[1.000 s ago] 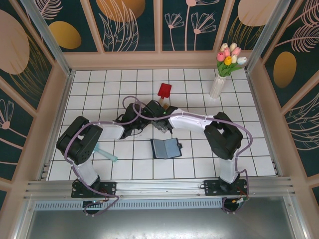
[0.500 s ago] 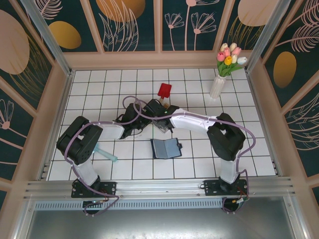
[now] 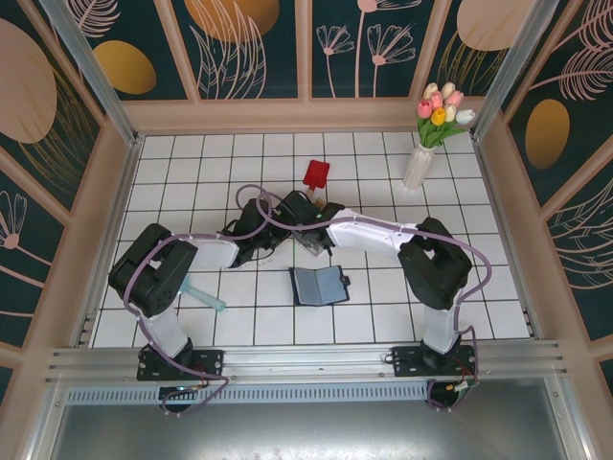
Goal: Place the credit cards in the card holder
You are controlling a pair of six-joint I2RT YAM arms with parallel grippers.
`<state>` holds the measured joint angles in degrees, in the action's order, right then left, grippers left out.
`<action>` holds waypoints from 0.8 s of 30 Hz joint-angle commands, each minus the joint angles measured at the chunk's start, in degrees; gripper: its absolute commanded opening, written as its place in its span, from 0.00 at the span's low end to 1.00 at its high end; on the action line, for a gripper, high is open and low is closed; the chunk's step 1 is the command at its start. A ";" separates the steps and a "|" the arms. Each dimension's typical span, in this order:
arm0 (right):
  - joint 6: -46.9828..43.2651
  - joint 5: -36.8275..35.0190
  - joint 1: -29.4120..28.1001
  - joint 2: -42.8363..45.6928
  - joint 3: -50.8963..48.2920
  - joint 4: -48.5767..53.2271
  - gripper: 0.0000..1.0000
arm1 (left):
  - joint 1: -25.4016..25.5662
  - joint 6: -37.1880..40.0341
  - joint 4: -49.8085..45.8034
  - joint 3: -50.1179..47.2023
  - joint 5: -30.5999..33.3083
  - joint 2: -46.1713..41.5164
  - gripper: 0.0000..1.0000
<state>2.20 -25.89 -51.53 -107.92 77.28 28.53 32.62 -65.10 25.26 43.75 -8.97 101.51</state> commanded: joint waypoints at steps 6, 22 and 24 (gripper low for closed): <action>-0.28 -0.37 0.20 1.51 0.32 1.37 0.26 | -0.28 1.20 -5.37 0.04 2.64 1.15 0.30; -0.16 -0.01 0.55 0.98 0.08 1.47 0.18 | -0.31 1.30 -5.37 0.18 2.44 1.19 0.29; -0.11 0.47 0.72 1.01 0.17 1.68 0.14 | -0.35 1.30 -5.38 0.20 2.46 1.30 0.29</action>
<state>1.96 -25.61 -51.35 -107.92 77.25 28.56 32.62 -64.88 25.15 43.83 -8.97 101.51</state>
